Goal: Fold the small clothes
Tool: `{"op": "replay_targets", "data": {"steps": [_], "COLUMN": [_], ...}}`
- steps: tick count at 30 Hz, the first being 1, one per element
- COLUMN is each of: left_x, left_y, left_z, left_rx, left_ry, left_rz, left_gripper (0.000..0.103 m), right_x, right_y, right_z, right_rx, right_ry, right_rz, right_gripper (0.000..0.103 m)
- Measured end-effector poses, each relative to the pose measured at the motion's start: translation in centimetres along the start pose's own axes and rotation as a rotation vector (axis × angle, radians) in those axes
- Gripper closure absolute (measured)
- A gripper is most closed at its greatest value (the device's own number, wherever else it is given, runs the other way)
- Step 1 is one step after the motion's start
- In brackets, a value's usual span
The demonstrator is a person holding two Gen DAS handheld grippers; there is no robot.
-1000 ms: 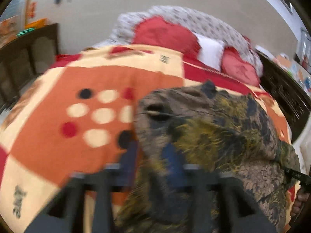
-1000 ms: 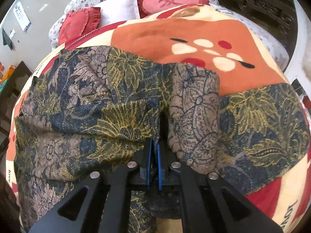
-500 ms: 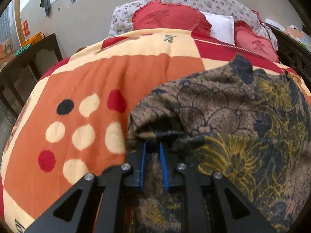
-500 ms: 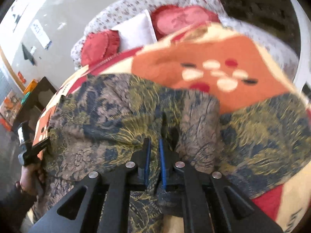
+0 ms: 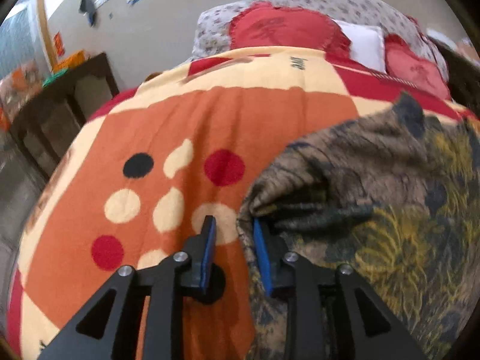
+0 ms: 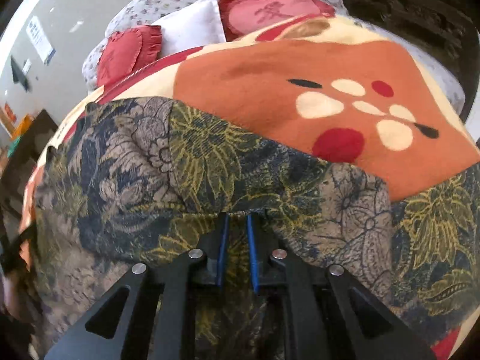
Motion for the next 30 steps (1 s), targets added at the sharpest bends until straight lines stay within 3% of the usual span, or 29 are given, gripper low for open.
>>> {"op": "replay_targets", "data": {"steps": [4,7,10,13,14,15,17,23,27,30], "left_x": [0.9,1.0,-0.6,-4.2,-4.7,-4.7,-4.9,-5.8,-6.4,-6.5], "left_y": [1.0,0.6,-1.2,-1.5,-1.1,0.0,0.6,0.1,0.2,0.1], "left_z": [3.7,7.9,8.7,5.5,5.2,5.4,5.5,7.5,8.4,8.1], "left_rx": [-0.051,-0.147,-0.222,-0.2,-0.216,-0.231,-0.232,-0.213,-0.199,-0.192], "left_ry": [-0.078,-0.148,-0.112,0.047,0.055,0.045,0.057,0.035,0.022,0.026], "left_rz": [0.046,0.074,0.033,0.025,0.062,0.123,0.152,0.11,0.105,0.104], "left_gripper": [0.075,0.059,0.055,0.052,0.051,0.05,0.047,0.043,0.034,0.029], "right_x": [0.1,-1.5,-4.2,-7.0,-7.4,-7.4,-7.6,-6.7,-5.0,-5.4], "right_y": [0.9,2.1,3.1,2.8,2.5,2.5,2.5,2.9,7.0,11.8], "right_z": [4.3,7.6,7.9,5.5,5.8,5.8,5.9,6.6,7.0,6.2], "right_rx": [0.043,0.097,0.106,0.051,0.06,0.058,0.044,-0.014,-0.042,0.055], "right_ry": [-0.054,-0.081,-0.024,0.082,0.033,0.034,0.048,0.099,0.037,0.027], "right_rz": [0.048,0.089,0.104,0.112,0.089,0.086,0.1,0.079,0.117,0.227], "right_gripper": [0.089,0.087,0.087,0.085,0.085,0.085,0.085,0.085,0.084,0.084]}}
Point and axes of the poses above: each gripper's, at about its wrist camera, not at the fingertips, and z roughly against the way its jaws point, y to its left, x to its top, the point moved 1 cm from there along -z, roughly the way its jaws point, and after that the axes turned 11 degrees about -y, right-handed, at the moved point
